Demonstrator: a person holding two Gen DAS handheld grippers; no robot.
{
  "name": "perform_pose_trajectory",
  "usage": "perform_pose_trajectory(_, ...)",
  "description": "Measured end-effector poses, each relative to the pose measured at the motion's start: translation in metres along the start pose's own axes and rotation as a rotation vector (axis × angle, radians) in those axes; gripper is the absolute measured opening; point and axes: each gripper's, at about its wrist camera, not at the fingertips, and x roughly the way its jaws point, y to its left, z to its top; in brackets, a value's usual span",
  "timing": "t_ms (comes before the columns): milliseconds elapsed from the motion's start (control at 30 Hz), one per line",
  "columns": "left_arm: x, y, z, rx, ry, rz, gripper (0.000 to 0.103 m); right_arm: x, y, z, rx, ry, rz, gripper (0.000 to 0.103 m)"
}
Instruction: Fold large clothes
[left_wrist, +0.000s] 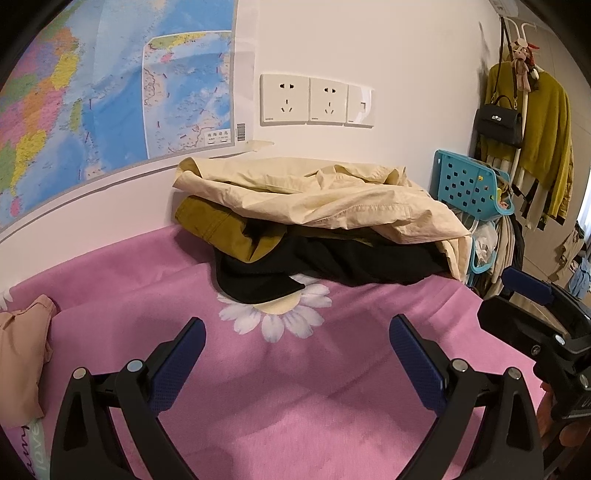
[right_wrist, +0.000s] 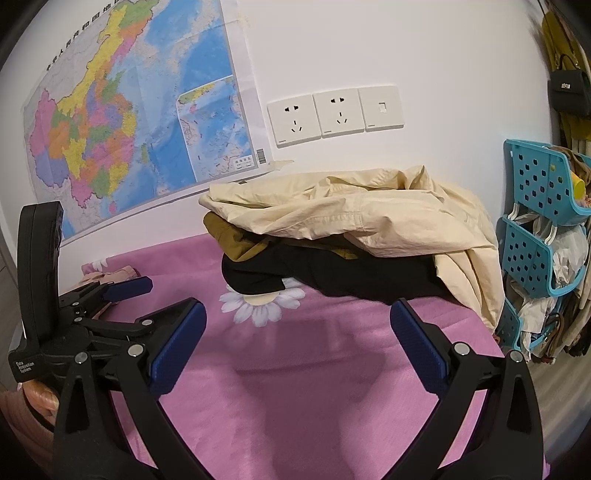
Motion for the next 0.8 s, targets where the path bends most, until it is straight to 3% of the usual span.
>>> perform_pose_trajectory(533, 0.024, 0.006, 0.014, -0.024, 0.032, 0.001, 0.096, 0.025, -0.009, 0.015, -0.038, 0.024, 0.008, 0.098)
perform_pose_trajectory(800, 0.047, 0.027, 0.03, -0.079, 0.046, 0.019, 0.096, 0.07, -0.022, 0.049, -0.15, 0.051, -0.069, 0.098)
